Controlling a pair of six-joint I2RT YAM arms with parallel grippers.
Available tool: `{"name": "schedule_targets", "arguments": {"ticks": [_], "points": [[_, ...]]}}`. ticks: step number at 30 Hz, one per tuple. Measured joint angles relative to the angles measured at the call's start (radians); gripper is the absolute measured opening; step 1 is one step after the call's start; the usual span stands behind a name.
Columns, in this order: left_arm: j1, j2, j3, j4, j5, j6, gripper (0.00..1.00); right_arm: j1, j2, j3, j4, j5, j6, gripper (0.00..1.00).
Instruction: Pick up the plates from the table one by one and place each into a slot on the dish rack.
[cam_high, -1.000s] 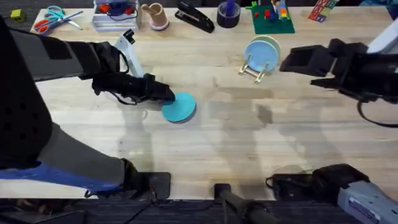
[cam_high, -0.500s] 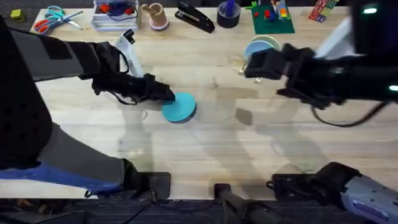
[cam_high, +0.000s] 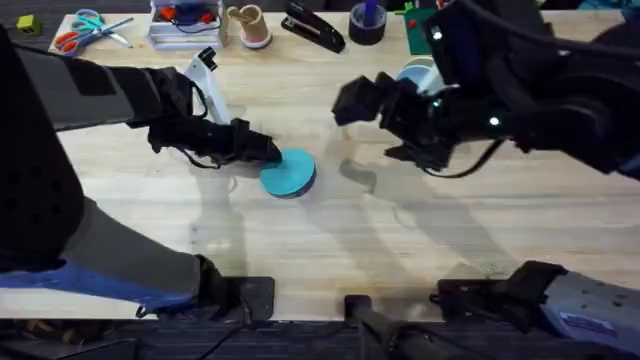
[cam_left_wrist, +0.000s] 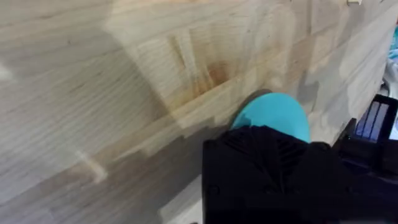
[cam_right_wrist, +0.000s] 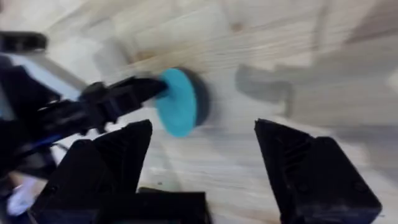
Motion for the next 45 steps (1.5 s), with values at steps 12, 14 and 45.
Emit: {"name": "schedule_targets", "arguments": {"ticks": [12, 14, 45], "points": [[0.000, 0.000, 0.000, 0.000, 0.000, 0.000, 0.041, 0.003, 0.015, -0.249, 0.440, -0.162, 0.113, 0.993], [0.000, 0.000, 0.000, 0.000, 0.000, 0.000, 0.042, 0.010, 0.017, -0.279, 0.469, -0.170, 0.128, 0.994], [0.000, 0.000, 0.000, 0.000, -0.001, 0.000, 0.042, 0.166, 0.354, -0.307, 0.844, -0.192, 0.233, 0.883]]}}
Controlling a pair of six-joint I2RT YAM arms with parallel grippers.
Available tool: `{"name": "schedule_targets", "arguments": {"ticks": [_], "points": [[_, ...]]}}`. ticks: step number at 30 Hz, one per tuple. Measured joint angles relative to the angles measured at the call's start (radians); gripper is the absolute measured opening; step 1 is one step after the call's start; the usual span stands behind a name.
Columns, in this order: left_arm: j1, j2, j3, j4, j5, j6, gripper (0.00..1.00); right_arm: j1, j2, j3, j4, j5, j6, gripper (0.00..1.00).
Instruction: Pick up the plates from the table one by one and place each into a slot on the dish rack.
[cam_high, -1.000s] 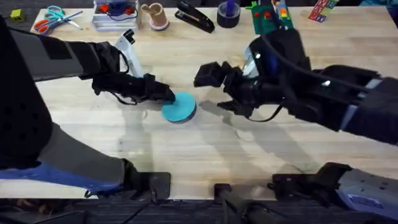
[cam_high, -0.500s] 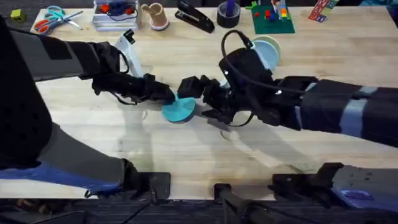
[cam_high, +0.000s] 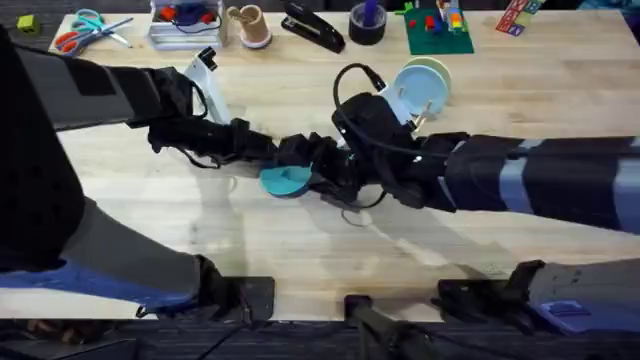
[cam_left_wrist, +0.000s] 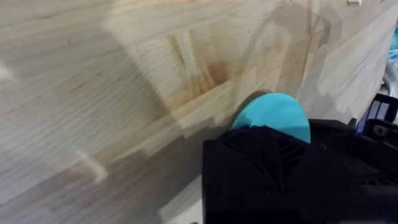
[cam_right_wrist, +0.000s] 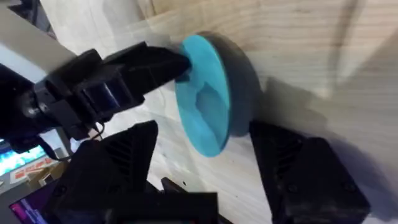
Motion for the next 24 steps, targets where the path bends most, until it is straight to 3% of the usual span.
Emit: {"name": "schedule_targets", "arguments": {"ticks": [8, 11, 17, 20, 24], "points": [[0.000, 0.000, 0.000, 0.000, 0.000, 0.000, 0.041, 0.000, 0.037, 0.000, 0.048, 0.000, 0.004, 0.741], [0.000, 0.000, 0.000, 0.000, 0.000, 0.000, 0.041, 0.000, 0.049, 0.000, 0.056, 0.001, 0.004, 0.594], [0.000, 0.000, 0.000, -0.001, 0.000, 0.000, 0.041, 0.000, 0.075, 0.000, 0.055, 0.004, 0.007, 0.187], [0.001, 0.000, 0.001, -0.001, 0.000, 0.000, 0.041, 0.000, 0.069, 0.000, 0.064, 0.000, 0.007, 0.102], [0.001, 0.000, 0.003, -0.001, 0.000, -0.003, 0.040, 0.000, 0.062, 0.000, 0.073, 0.000, 0.007, 0.071]]}}
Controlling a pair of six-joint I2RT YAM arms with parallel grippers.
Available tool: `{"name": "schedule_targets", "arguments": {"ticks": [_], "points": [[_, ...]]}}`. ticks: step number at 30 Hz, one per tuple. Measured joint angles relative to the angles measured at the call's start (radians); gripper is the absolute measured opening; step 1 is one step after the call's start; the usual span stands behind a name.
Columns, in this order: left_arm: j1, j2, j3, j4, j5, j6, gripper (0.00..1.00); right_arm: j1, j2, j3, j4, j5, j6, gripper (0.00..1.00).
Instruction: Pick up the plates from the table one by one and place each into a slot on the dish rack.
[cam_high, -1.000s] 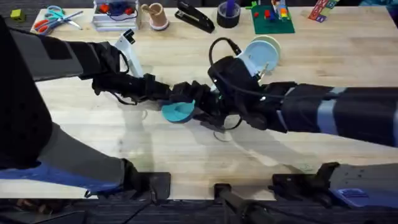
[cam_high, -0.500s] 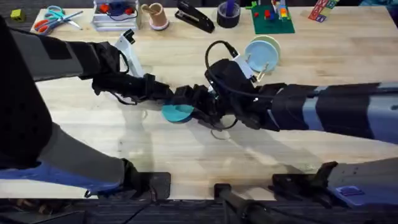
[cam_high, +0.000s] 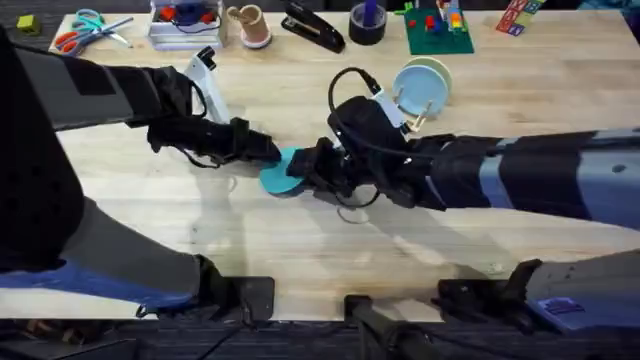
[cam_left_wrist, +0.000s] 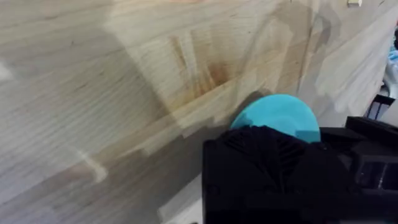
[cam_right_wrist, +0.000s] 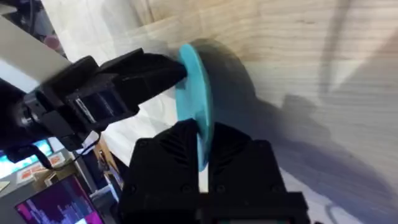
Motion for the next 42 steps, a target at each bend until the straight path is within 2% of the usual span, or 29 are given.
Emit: {"name": "schedule_targets", "arguments": {"ticks": [13, 20, 24, 28, 32, 36, 42], "points": [[0.000, 0.000, 0.009, -0.007, -0.006, -0.016, 0.040, 0.000, 0.000, -0.001, 0.025, 0.000, -0.048, 0.048], [-0.004, 0.000, 0.069, -0.136, -0.076, -0.015, 0.040, -0.002, -0.025, 0.003, -0.001, 0.003, -0.101, 0.031], [-0.006, 0.000, 0.116, -0.171, -0.112, -0.014, 0.040, -0.021, -0.051, 0.003, -0.030, 0.012, -0.129, 0.031], [-0.006, -0.046, 0.143, -0.179, -0.127, -0.014, 0.040, -0.038, -0.106, 0.011, -0.153, 0.047, -0.163, 0.031], [-0.006, -0.162, 0.160, -0.196, -0.148, -0.014, 0.041, -0.049, -0.160, 0.041, -0.262, 0.086, -0.222, 0.031], [-0.006, -0.277, 0.176, -0.215, -0.175, -0.016, 0.040, -0.076, -0.205, 0.111, -0.391, 0.106, -0.305, 0.031], [-0.016, -0.405, 0.177, -0.246, -0.221, -0.032, 0.040, -0.167, -0.266, 0.229, -0.609, 0.117, -0.488, 0.031]]}}
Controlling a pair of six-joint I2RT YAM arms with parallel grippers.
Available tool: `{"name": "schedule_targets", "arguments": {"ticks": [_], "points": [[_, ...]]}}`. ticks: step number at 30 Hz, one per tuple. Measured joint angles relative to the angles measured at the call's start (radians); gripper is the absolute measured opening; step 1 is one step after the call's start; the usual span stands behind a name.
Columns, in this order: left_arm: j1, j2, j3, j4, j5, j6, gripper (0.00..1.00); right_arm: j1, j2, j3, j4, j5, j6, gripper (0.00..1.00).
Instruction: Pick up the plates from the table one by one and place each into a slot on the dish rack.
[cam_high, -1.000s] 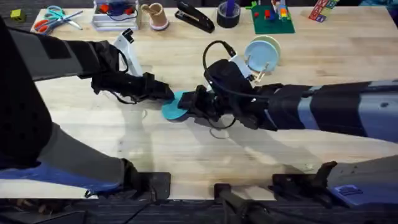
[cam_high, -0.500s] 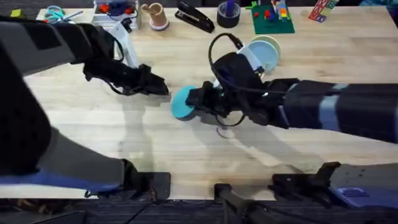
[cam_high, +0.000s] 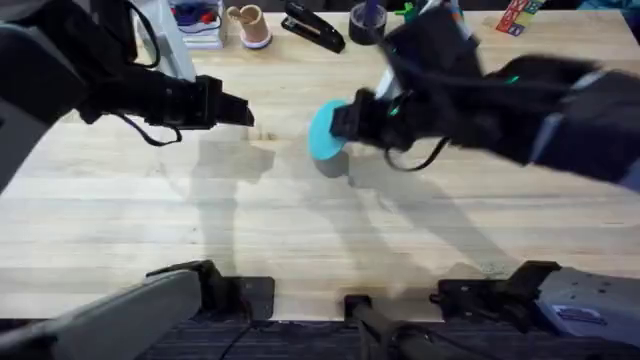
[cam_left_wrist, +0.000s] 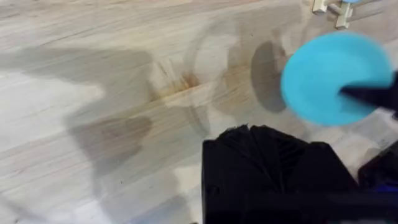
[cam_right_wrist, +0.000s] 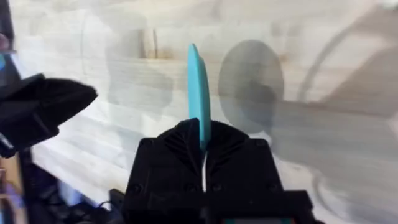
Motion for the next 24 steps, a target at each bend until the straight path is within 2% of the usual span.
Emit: {"name": "schedule_targets", "arguments": {"ticks": [7, 13, 18, 24], "points": [[-0.077, -0.103, 0.020, -0.062, -0.087, -0.040, 0.041, -0.123, -0.075, 0.135, -0.181, 0.007, -0.248, 0.031], [-0.175, -0.126, 0.126, -0.147, -0.131, -0.052, 0.039, -0.226, -0.135, 0.267, -0.384, 0.011, -0.451, 0.031], [-0.288, -0.126, 0.230, -0.198, -0.175, -0.055, 0.039, -0.303, -0.151, 0.425, -0.568, 0.016, -0.615, 0.031], [-0.413, -0.126, 0.317, -0.227, -0.259, -0.055, 0.040, -0.351, -0.152, 0.599, -0.722, 0.016, -0.803, 0.031]]}}
